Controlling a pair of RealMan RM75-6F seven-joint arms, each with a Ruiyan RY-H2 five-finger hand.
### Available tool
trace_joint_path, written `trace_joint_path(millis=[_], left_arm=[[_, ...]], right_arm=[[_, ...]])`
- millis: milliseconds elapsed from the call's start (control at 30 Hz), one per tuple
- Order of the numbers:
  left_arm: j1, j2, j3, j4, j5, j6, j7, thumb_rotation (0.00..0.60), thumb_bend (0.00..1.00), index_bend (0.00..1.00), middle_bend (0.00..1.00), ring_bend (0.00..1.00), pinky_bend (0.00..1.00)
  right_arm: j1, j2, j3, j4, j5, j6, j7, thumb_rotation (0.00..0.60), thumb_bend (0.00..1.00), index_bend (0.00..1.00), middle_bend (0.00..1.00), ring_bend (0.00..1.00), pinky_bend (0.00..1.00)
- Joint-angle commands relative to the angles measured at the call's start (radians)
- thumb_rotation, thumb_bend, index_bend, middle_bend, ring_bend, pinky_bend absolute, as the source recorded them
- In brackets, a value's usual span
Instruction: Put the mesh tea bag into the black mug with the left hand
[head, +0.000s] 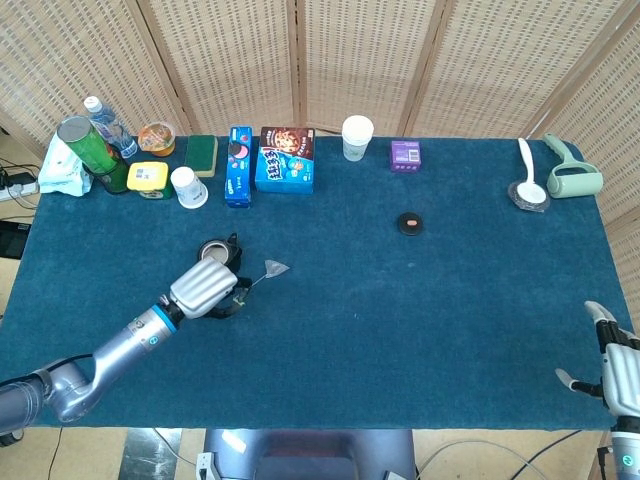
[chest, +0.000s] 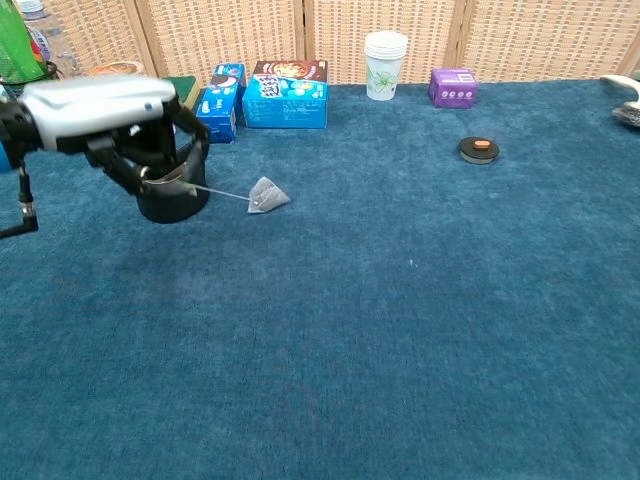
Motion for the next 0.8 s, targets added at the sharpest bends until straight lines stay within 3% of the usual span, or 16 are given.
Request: trace_joint_path(millis=[33, 800], left_arm=[[0.005, 0.016, -0.024, -0.018, -0.014, 0.024, -0.01, 0.6, 0.45, 0.63, 1.0, 1.0, 0.89], [0.064, 0.12, -0.133, -0.101, -0.072, 0.169, -0.12, 0.6, 0.45, 0.63, 1.0, 1.0, 0.89]], right_arm=[[-0.001, 0.0, -0.002, 0.001, -0.003, 0.001, 0.003, 0.6, 0.03, 0.09, 0.14, 0.28, 0.21], [0.001, -0.01, -0.012, 0.014, -0.012, -0.015, 0.026, 0.6, 0.03, 0.09, 0.14, 0.28, 0.21]])
